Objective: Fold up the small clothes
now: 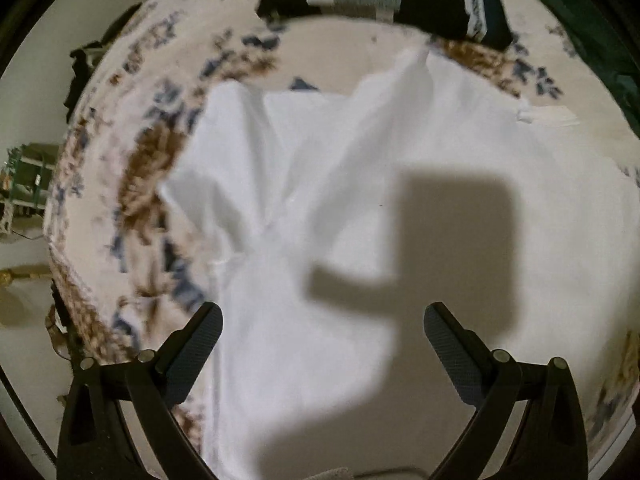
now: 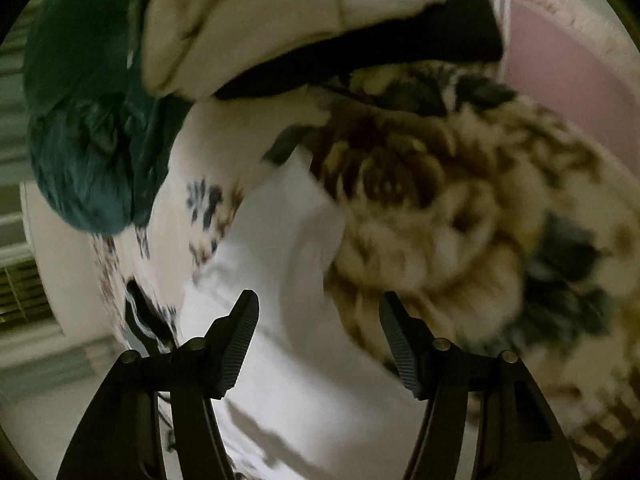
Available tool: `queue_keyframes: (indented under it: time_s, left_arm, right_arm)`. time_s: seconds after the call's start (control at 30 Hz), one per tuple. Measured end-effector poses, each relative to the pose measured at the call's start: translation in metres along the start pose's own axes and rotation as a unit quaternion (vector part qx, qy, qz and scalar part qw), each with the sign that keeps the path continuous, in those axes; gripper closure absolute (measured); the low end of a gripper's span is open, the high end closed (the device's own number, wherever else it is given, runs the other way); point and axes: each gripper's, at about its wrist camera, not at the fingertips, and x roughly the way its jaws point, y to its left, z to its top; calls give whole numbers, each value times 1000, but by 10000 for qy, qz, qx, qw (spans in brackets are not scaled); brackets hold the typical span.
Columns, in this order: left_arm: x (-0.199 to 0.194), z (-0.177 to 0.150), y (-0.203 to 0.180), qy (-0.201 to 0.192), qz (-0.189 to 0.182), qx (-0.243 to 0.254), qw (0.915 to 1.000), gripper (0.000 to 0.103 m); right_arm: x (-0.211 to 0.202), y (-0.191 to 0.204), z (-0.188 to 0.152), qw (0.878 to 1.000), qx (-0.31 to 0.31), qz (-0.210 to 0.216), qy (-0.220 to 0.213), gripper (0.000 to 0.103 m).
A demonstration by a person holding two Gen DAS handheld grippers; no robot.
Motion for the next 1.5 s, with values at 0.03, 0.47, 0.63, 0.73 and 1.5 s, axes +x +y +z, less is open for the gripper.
queue_keyframes:
  time_s: [0.03, 0.47, 0.63, 0.73, 1.5]
  left_arm:
    - [8, 2, -4, 32, -40, 8, 10000, 0]
    - [42, 24, -29, -77, -369, 201, 9991, 0]
    - [31, 24, -10, -282, -342, 138, 9989, 0]
    - [27, 22, 4, -351, -303, 69, 9989, 0]
    - [55, 4, 105, -267, 60, -197, 9994, 0]
  right_arm:
    - [7, -3, 8, 10000, 39, 48, -76, 38]
    - [37, 32, 19, 9962, -191, -57, -844, 95]
    - [33, 127, -43, 9564, -2476, -795, -1330, 97]
    - [48, 175, -119, 8865, -4226, -1249, -1412, 97]
    - [118, 144, -170, 8998, -4061, -1416, 736, 51]
